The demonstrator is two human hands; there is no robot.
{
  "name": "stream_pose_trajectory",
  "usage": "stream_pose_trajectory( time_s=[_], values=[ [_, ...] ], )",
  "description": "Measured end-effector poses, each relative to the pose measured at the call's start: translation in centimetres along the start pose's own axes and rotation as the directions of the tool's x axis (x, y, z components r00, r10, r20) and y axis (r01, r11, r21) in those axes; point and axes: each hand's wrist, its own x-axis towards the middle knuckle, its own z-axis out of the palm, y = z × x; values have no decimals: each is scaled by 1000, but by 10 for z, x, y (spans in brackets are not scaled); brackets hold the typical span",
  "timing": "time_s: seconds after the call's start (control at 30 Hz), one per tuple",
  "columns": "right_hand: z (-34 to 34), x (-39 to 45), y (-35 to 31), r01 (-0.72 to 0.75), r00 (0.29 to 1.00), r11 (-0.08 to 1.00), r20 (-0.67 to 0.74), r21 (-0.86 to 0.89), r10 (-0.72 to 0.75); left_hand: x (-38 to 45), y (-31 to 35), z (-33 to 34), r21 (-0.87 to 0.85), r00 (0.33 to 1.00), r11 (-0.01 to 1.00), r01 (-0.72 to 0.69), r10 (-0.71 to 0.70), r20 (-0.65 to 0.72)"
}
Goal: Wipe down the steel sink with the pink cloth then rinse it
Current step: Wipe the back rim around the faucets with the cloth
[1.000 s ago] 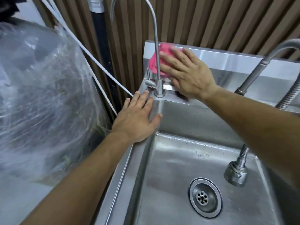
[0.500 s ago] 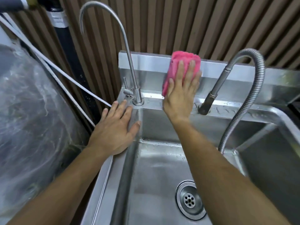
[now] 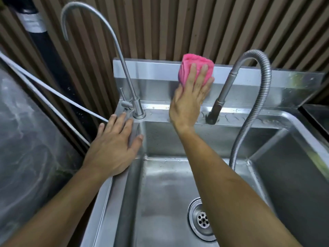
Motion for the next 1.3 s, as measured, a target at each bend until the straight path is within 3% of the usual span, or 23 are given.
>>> stream_pose_trajectory(
  time_s=[0.1,0.17,0.23,0.33,0.4,0.47,0.6,0.67,0.87,1.0,1.1,1.23,1.3],
  values=[
    [-28,15,5,-134,989,983,-48,123,141,0,3,-2,-6,1000,1000,3,-3,3],
    [-38,4,-12,-100,994,989,43,113,96,0,4,-3,-25,1000,1000,8,-8,10],
    [-36,-18,-34,24,983,993,180,115,-45,0,5,-5,-53,1000,998,15,-14,15],
    [-16,-53,-61,216,849,967,463,137,-255,-1,3,-7,-82,1000,997,10,-8,26],
    [-10,-65,-67,131,775,978,598,165,-204,-1,2,-7,-88,999,996,3,0,32],
    [-12,-64,-56,127,769,983,613,134,-183,-1,2,-7,-74,999,997,12,-9,37],
    [-36,-63,-18,431,711,884,671,-183,-208,-2,3,-7,-45,999,999,17,-15,48],
    [-40,-62,-14,396,710,878,696,-269,-107,-2,4,-7,-36,999,999,11,-9,47],
    [-10,-62,-43,397,688,904,703,-159,-179,-2,5,-8,-9,999,1000,9,-8,44],
    [-24,-49,-18,540,640,813,732,-215,-232,-3,5,-8,-13,999,1000,10,-10,52],
    [-40,-45,-2,456,707,828,697,-326,-115,-4,3,-9,-40,998,999,12,-10,56],
    [-43,-57,-2,161,854,859,505,-486,125,-5,4,-11,-57,998,998,17,-13,67],
    [-27,-63,-24,42,873,884,448,-465,193,-5,6,-10,-45,998,999,24,-22,55]
  ],
)
